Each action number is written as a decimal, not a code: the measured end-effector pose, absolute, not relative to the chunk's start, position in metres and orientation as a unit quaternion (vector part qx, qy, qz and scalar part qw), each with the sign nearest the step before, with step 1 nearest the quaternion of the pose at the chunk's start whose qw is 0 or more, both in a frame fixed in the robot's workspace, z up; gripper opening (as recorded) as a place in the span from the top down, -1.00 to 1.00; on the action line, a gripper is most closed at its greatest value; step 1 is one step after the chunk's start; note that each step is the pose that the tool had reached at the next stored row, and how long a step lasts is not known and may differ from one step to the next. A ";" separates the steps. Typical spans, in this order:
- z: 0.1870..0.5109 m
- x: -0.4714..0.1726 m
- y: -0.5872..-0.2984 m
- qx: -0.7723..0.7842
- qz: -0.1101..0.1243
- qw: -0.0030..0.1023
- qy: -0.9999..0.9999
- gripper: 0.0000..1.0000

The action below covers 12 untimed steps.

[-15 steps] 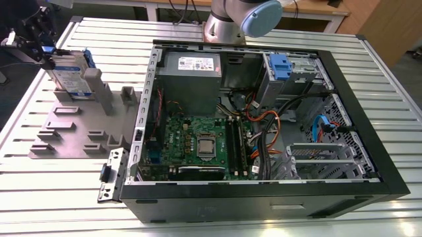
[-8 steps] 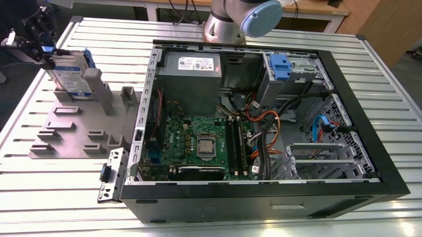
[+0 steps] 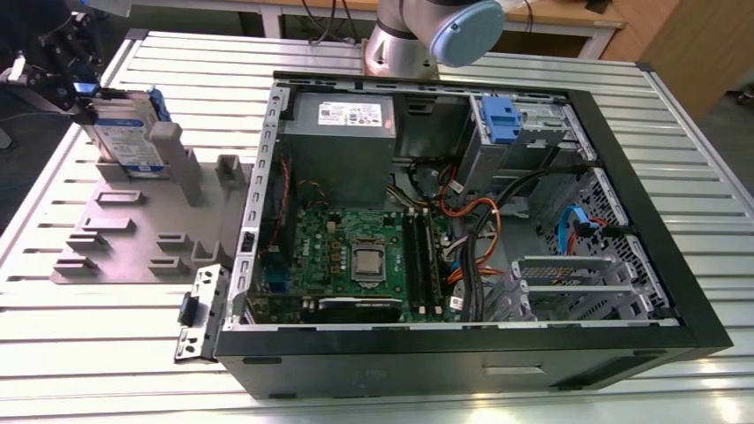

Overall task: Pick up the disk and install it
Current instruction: 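Pick up the disk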

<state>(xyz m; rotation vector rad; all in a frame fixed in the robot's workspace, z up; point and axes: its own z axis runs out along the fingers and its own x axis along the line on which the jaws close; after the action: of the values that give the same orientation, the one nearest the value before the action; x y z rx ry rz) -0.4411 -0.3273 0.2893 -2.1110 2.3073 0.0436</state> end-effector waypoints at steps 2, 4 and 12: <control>0.289 -0.441 -0.328 -0.675 0.014 0.007 0.738 0.06; 0.289 -0.441 -0.328 -0.675 0.014 0.007 0.738 0.06; 0.289 -0.441 -0.328 -0.675 0.014 0.007 0.738 0.06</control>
<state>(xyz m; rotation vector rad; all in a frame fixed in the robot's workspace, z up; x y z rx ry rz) -0.4411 -0.3283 0.2886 -2.1109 2.3071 0.0434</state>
